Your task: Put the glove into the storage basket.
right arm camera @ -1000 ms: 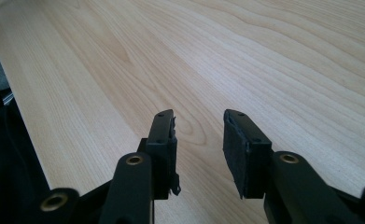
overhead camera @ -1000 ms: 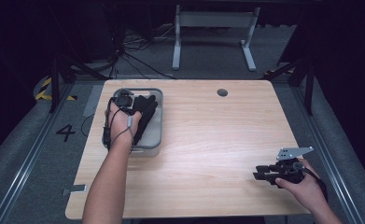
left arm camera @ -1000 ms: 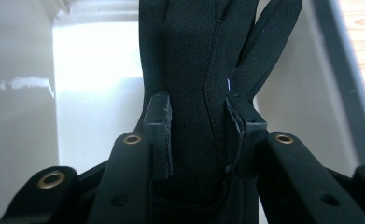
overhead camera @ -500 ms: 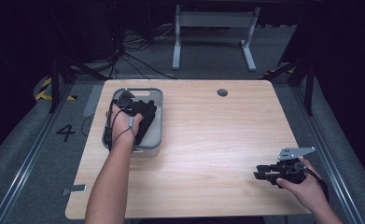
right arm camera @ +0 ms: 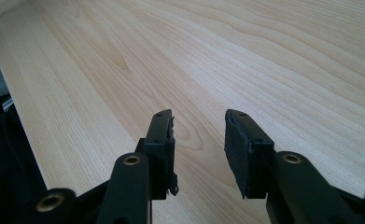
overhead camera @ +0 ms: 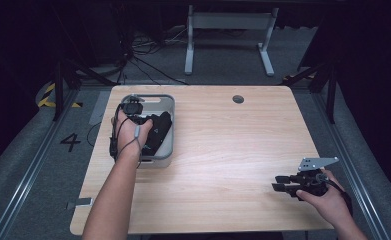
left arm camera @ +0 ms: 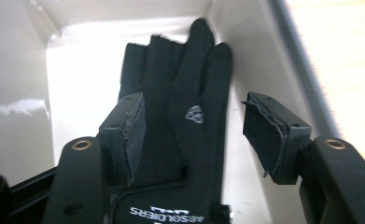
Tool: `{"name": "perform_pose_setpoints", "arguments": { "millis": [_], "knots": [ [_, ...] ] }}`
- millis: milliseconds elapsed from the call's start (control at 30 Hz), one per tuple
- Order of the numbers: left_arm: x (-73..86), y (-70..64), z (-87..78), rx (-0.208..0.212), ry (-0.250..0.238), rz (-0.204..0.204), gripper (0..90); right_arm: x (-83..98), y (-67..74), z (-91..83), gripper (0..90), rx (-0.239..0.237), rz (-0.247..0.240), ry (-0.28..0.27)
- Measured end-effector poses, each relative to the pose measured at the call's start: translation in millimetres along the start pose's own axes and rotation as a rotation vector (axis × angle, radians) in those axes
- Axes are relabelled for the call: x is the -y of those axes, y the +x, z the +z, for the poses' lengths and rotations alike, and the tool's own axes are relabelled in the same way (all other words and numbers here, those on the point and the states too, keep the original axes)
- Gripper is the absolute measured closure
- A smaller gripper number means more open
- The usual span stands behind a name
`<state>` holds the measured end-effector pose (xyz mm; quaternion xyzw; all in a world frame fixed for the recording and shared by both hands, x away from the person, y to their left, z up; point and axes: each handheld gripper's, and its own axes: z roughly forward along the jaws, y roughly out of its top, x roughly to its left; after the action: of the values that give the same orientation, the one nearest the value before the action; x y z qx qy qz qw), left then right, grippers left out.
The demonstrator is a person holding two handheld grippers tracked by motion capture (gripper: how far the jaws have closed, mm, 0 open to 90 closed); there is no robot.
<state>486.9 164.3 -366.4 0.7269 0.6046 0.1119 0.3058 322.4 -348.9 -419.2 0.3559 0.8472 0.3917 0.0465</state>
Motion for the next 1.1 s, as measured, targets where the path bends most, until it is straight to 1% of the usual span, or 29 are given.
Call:
{"name": "perform_pose_setpoints", "arguments": {
  "millis": [33, 133, 233, 267, 433, 533, 600, 700, 767, 800, 867, 967, 1000, 1067, 1100],
  "knots": [
    [0.2, -1.7, -3.3, 0.002, -0.008, 0.007, 40.0, -0.2, 0.4, 0.1, 63.3, 0.001, 0.001, 0.002],
    [1.8, -5.8, -14.1, 0.032, -0.035, 0.025, 39.7, -0.8, 1.1, 0.5, 63.1, 0.001, -0.004, -0.003],
    [5.2, -9.2, -26.3, 0.079, -0.061, 0.05, 39.9, -0.7, -0.2, 0.7, 62.8, 0.0, -0.002, -0.003],
    [6.8, -10.4, -30.0, 0.096, -0.071, 0.065, 40.1, -0.5, -0.8, 0.8, 62.8, 0.003, 0.0, -0.002],
    [16.6, -17.4, -47.1, 0.132, -0.094, 0.132, 40.4, -0.7, -1.7, 0.8, 62.8, 0.002, 0.001, -0.001],
    [21.7, -23.4, -56.7, 0.153, -0.083, 0.16, 40.5, -0.9, -1.9, 1.2, 62.8, 0.0, 0.0, -0.001],
    [24.9, -27.4, -63.3, 0.161, -0.081, 0.167, 40.7, -1.1, -1.7, 1.1, 62.8, 0.0, 0.0, -0.002],
    [29.9, -32.8, -73.3, 0.171, -0.098, 0.19, 40.7, -1.1, -1.3, 0.9, 62.7, 0.002, -0.001, -0.004],
    [33.7, -36.7, -78.4, 0.187, -0.105, 0.203, 40.7, -1.0, -1.3, 0.6, 62.6, 0.001, 0.0, -0.004],
    [35.7, -38.5, -80.7, 0.197, -0.105, 0.211, 40.7, -1.0, -1.4, 0.5, 62.6, 0.002, 0.002, -0.004],
    [40.1, -43.0, -83.8, 0.2, -0.103, 0.218, 40.8, -1.1, -1.7, 0.7, 62.7, 0.003, 0.0, -0.003],
    [47.2, -48.7, -88.0, 0.218, -0.107, 0.237, 41.2, -1.2, -1.0, 1.4, 62.6, 0.002, -0.003, -0.001],
    [50.4, -50.9, -89.5, 0.223, -0.1, 0.245, 41.3, -1.3, -0.8, 1.3, 62.6, 0.002, -0.004, -0.001],
    [59.3, -54.9, -93.4, 0.245, -0.109, 0.275, 41.7, -1.5, -0.7, 1.0, 62.6, 0.002, -0.003, -0.003],
    [62.8, -56.0, -94.6, 0.256, -0.109, 0.278, 41.7, -1.6, -0.6, 0.5, 62.5, 0.002, 0.0, -0.005]
  ]
}}
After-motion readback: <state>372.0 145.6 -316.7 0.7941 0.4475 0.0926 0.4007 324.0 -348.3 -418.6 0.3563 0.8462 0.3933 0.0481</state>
